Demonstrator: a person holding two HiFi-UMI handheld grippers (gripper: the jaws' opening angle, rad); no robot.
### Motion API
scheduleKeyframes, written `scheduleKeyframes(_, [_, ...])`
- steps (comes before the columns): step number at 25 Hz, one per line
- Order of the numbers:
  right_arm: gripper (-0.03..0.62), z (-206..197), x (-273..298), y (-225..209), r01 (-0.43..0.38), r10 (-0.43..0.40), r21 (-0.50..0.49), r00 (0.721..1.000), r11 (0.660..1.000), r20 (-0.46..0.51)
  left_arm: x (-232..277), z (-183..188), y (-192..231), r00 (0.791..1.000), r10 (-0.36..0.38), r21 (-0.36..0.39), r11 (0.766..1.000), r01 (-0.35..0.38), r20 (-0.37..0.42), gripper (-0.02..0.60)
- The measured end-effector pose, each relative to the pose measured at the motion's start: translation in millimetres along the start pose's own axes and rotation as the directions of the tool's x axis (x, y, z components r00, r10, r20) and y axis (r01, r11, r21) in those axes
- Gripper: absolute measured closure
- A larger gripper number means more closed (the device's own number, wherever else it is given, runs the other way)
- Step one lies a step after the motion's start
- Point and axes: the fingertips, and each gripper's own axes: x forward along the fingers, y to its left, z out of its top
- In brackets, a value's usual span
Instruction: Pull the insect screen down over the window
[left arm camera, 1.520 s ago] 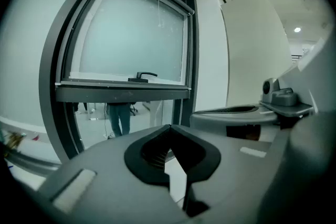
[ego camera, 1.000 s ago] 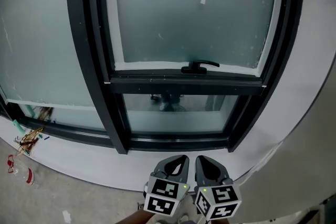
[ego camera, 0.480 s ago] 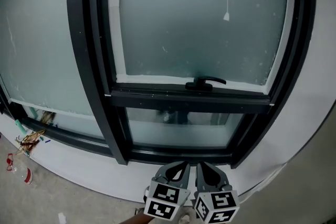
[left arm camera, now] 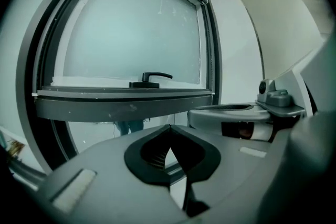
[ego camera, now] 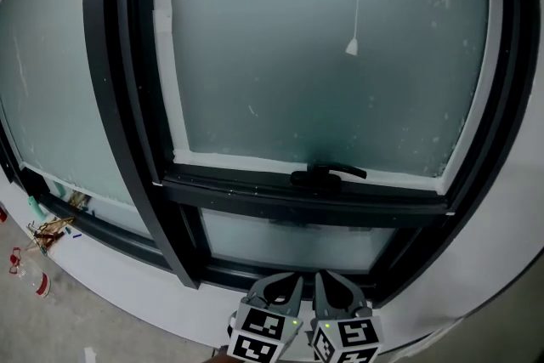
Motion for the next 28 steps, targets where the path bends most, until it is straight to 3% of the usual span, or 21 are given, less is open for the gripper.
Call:
scheduleKeyframes(6, [0.592, 33.7, 45.3, -46.7, -0.066, 0.068, -0.049, 0.997, 0.997, 0.033, 58.9, 37.6, 13.5, 0.999, 0.042, -0.003, 0.999, -0.042, 0.033, 0.566])
scheduleKeyframes(13, [0.592, 81.9, 77.4, -68.3, -0.127, 0.138, -0.131, 0.987, 0.983, 0.076, 96.0, 81.2, 31.4, 0.995, 0.085, 0.011, 0.996, -0.086, 0.057, 0.565])
scheduleKeyframes(20, [0.592, 106.3, 98.4, -61.6, -0.122, 0.139, -0.153, 0.985, 0.981, 0.105, 102.6, 112.1, 48.4, 0.993, 0.064, 0.039, 0.997, -0.068, 0.1, 0.565])
scheduleKeyframes(28, [0.592, 137.1, 111.4, -54.7, -0.051, 0.076, -0.156, 0.984, 0.986, 0.161, 95.2, 148.8, 68.2, 0.99, -0.004, 0.103, 0.995, -0.011, 0.144, 0.565])
